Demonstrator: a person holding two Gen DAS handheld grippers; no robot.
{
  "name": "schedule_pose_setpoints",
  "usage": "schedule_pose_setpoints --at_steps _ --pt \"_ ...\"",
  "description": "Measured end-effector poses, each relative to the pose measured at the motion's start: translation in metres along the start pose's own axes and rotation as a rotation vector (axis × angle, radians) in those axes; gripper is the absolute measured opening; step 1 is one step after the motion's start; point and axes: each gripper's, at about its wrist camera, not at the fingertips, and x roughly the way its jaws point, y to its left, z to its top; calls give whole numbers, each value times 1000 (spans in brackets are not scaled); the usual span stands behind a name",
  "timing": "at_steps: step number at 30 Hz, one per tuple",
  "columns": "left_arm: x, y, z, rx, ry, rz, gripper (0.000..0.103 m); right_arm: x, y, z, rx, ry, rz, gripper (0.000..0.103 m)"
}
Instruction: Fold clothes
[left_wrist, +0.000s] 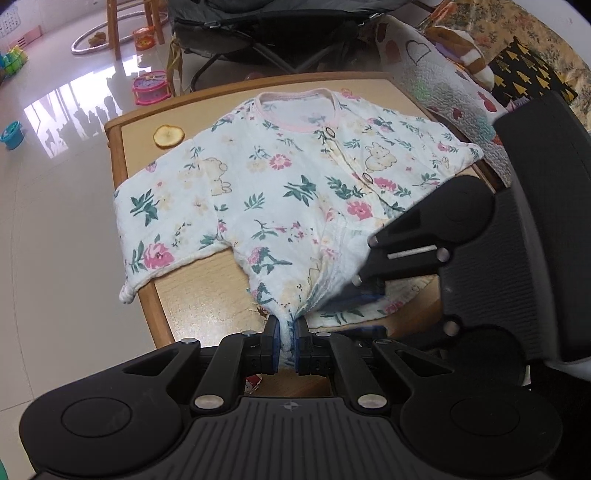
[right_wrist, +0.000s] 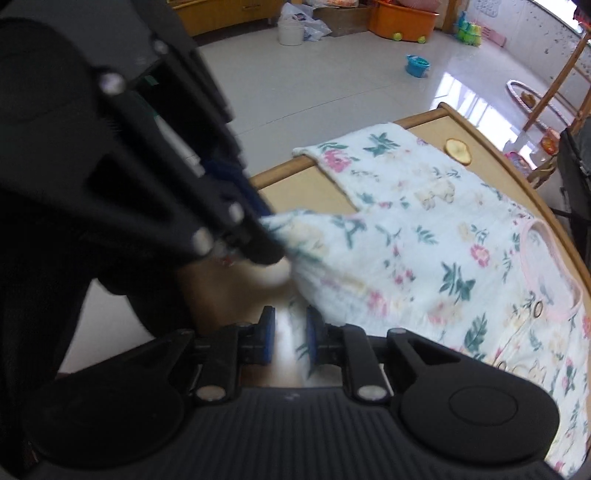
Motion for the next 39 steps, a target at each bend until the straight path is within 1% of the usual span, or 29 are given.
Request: schedule_pose_setpoints --at_steps 3,6,7,10,13,17,20,22,25,29,32,36,39 --pt "2 1 -1 -5 2 -4 7 8 -3 -1 7 19 20 16" --pt "3 1 -1 -8 1 -10 8 7 -4 -2 11 5 21 16" --pt "3 1 -1 -9 0 -9 8 7 -4 -2 13 4 20 14" --pt "2 1 -2 -15 -3 -7 9 6 -4 -1 15 16 29 4" --pt "3 1 -5 -24 -6 -11 9 5 -5 0 31 31 54 2" --pt "4 1 -11 -34 5 -10 10 3 -7 2 48 47 102 2" --pt "4 2 -15 -43 13 -9 14 0 -6 3 17 58 123 2" --pt "7 -1 -17 -25 42 -9 16 0 -6 3 -10 78 125 2" --pt "13 -5 -21 14 84 -6 16 -1 -1 1 -70 94 124 4" --pt "19 -6 -25 32 115 -8 16 -9 -3 0 -51 91 154 5" --pt "18 -5 -26 40 119 2 16 -16 -4 -4 -47 88 183 6" --pt "17 1 -25 1 104 17 16 -22 -8 -13 -11 90 160 6" --pt "16 -1 -25 8 106 -4 16 -29 -21 -16 15 80 123 6"
